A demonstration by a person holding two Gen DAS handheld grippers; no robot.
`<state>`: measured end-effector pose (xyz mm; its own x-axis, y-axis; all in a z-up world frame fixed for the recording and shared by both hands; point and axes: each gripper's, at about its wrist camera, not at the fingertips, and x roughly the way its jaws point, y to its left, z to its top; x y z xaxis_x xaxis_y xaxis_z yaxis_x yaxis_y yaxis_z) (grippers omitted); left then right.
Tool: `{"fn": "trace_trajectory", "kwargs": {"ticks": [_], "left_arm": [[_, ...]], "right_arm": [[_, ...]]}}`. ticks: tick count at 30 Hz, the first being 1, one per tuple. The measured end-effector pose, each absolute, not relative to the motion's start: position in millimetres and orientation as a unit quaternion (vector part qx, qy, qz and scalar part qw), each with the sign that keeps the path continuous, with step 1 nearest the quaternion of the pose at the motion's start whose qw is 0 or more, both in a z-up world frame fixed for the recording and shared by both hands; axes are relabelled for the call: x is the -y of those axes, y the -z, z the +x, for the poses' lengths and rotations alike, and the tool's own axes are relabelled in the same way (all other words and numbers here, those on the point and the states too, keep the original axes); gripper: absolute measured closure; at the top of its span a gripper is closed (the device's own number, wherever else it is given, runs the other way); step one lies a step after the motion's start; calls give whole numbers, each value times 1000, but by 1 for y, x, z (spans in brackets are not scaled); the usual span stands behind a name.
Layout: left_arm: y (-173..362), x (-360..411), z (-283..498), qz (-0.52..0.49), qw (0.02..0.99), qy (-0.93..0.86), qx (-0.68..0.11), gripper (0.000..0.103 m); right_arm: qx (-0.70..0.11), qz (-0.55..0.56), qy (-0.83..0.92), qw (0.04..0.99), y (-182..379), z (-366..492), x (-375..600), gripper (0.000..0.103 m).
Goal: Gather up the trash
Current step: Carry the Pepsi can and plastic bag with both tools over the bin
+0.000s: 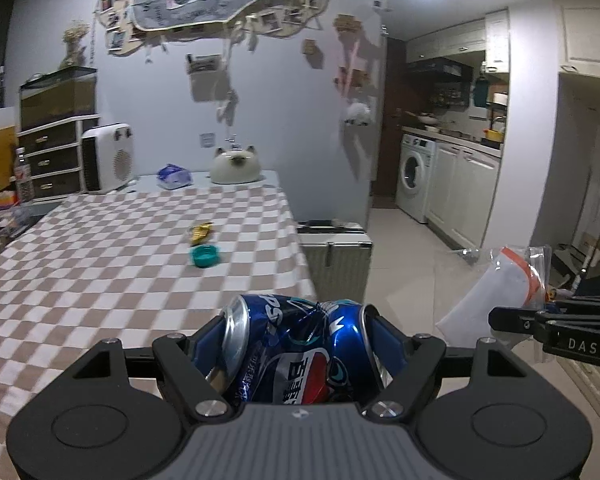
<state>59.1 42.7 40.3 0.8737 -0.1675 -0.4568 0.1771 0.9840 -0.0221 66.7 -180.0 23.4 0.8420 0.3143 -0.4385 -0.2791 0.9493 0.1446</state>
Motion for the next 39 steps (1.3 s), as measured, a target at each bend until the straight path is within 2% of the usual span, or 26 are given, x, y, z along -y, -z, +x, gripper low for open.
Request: {"fn": "trace_trajectory", "kwargs": {"ticks": [11, 22, 39], "left_arm": [[-13, 40, 74, 6, 957, 144, -253, 25], [39, 110, 97, -2, 938, 179, -296, 25], [203, 155, 167, -55, 872, 163, -458, 25]], "right_arm": [[-248, 38, -74, 965, -3, 50, 264, 86], [-277, 56, -10, 959, 37, 39, 332, 86], [-402, 114, 37, 908, 175, 83, 385, 86]]}}
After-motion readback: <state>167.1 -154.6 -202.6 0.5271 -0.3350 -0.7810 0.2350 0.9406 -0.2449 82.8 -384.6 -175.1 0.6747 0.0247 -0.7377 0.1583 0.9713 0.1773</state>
